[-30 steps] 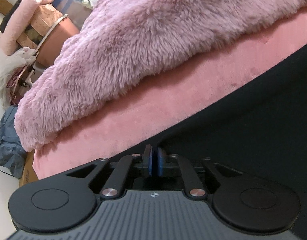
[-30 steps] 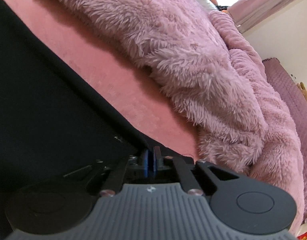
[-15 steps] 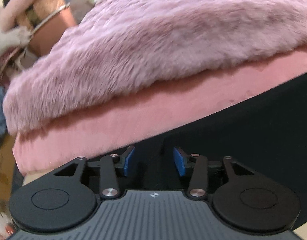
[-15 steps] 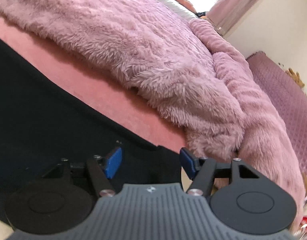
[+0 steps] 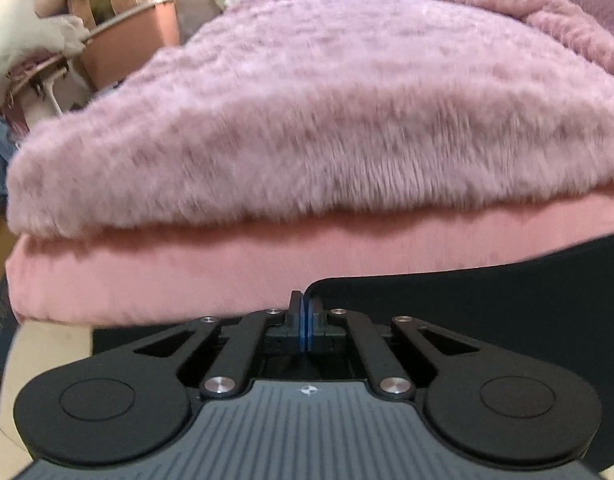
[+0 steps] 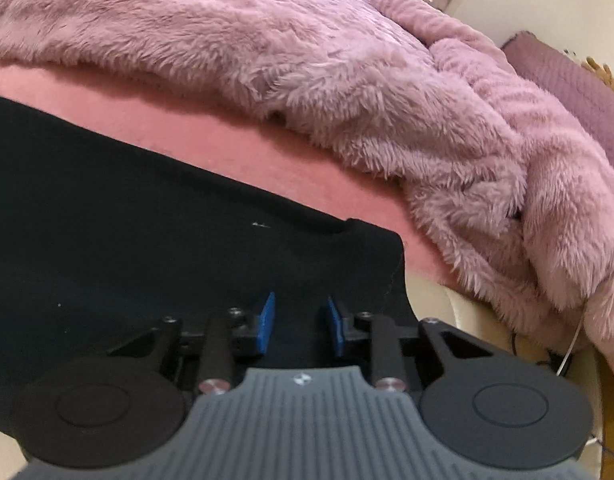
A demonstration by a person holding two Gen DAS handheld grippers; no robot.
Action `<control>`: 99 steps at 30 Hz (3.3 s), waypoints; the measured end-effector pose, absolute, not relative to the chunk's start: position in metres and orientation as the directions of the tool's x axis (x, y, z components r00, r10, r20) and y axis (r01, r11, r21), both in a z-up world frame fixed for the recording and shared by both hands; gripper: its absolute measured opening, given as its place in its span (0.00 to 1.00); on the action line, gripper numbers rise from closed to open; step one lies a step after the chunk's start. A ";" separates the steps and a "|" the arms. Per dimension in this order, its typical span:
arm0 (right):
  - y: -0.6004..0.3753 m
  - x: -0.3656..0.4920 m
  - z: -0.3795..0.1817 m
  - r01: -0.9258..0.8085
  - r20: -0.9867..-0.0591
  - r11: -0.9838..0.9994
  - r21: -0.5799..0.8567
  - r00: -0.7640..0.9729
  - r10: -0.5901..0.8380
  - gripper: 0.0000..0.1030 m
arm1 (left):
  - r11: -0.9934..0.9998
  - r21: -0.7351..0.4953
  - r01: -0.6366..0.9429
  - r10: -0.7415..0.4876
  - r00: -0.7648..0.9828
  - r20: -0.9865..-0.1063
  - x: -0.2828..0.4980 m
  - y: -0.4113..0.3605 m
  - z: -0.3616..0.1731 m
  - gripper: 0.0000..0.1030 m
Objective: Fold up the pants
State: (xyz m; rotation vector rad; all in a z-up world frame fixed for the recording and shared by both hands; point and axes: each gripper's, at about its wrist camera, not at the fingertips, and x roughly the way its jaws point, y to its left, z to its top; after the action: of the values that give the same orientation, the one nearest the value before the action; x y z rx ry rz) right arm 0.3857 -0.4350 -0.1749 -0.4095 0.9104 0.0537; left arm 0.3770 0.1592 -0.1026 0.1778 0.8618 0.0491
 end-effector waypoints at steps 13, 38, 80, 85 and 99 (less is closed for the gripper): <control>-0.435 0.388 -0.179 -0.171 -0.778 0.934 -0.313 0.610 -0.149 0.22 | 0.965 0.260 0.030 0.200 0.554 -0.808 0.406 0.149 -0.155 0.05; -0.553 0.276 -0.184 0.500 -0.662 0.650 0.572 0.749 0.008 0.48 | 0.990 0.099 0.098 0.024 0.582 -0.813 0.322 0.100 -0.150 0.06; -0.551 0.237 -0.105 -0.200 -0.832 0.966 -0.162 0.555 -0.024 0.34 | 0.994 0.053 0.093 -0.006 0.546 -0.838 0.332 0.093 -0.105 0.55; -0.546 0.289 -0.118 -0.432 -0.888 0.871 -0.234 0.460 -0.010 0.34 | 0.993 0.047 0.105 -0.016 0.528 -0.849 0.349 0.096 -0.118 0.55; -0.521 0.300 -0.141 -0.639 -0.921 0.707 -0.304 0.388 -0.046 0.00 | 0.993 0.068 0.095 -0.005 0.612 -0.791 0.342 0.098 -0.113 0.01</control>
State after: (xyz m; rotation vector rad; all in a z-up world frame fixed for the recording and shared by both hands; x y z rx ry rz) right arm 0.2995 -0.5212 -0.1407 -0.7177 1.1263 0.4210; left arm 0.3421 0.0983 -0.1130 0.1065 0.9109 -0.0578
